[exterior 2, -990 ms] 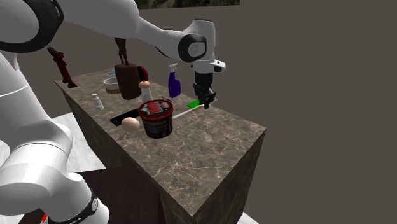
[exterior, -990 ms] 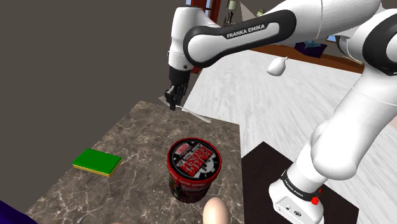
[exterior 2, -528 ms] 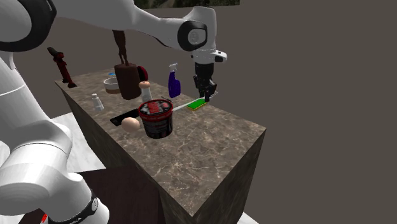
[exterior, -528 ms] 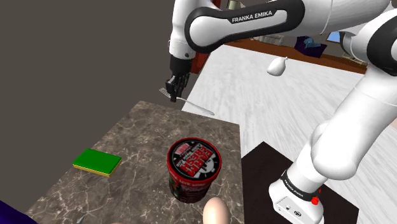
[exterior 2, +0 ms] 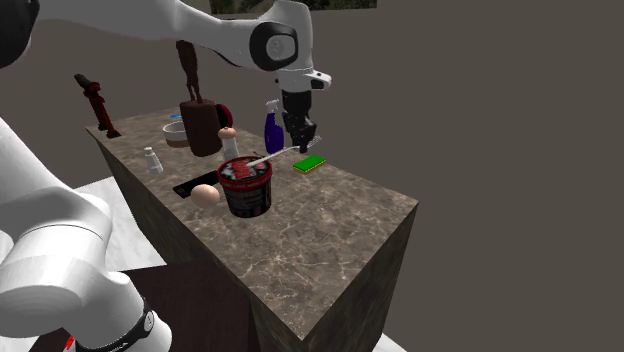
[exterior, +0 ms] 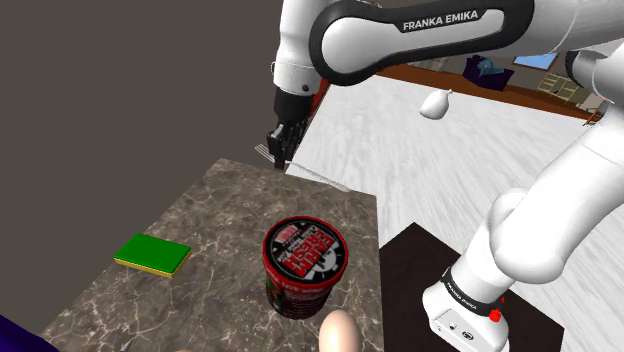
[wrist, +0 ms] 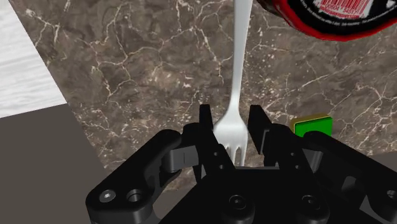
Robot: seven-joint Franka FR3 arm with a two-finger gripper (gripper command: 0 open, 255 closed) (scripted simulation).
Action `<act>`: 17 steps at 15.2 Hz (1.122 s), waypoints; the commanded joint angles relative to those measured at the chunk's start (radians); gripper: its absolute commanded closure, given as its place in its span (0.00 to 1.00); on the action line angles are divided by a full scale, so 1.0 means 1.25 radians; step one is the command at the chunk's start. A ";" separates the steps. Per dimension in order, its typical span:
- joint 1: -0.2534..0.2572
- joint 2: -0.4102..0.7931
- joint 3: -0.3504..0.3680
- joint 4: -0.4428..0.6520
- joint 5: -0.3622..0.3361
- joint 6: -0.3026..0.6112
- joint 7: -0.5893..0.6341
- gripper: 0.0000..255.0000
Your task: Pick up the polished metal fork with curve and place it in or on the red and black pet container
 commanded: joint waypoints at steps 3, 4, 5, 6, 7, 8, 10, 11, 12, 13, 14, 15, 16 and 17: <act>0.031 -0.076 0.031 -0.070 0.030 0.000 0.048 1.00; 0.040 -0.093 0.039 -0.085 0.038 -0.001 0.060 1.00; 0.048 -0.110 0.047 -0.099 0.046 -0.002 0.072 1.00; 0.057 -0.127 0.055 -0.112 0.054 -0.004 0.085 1.00; 0.065 -0.143 0.063 -0.124 0.063 -0.006 0.097 1.00; 0.074 -0.158 0.072 -0.135 0.071 -0.008 0.111 1.00; 0.093 -0.187 0.090 -0.155 0.087 -0.013 0.138 1.00; 0.102 -0.200 0.100 -0.163 0.096 -0.016 0.152 1.00; 0.111 -0.213 0.110 -0.171 0.104 -0.019 0.167 1.00; 0.114 -0.216 0.113 -0.173 0.107 -0.020 0.171 1.00; 0.114 -0.215 0.114 -0.182 0.107 -0.009 0.171 1.00; 0.114 -0.213 0.116 -0.191 0.108 0.002 0.171 1.00; 0.115 -0.211 0.118 -0.201 0.108 0.013 0.171 1.00; 0.115 -0.209 0.120 -0.209 0.109 0.024 0.171 1.00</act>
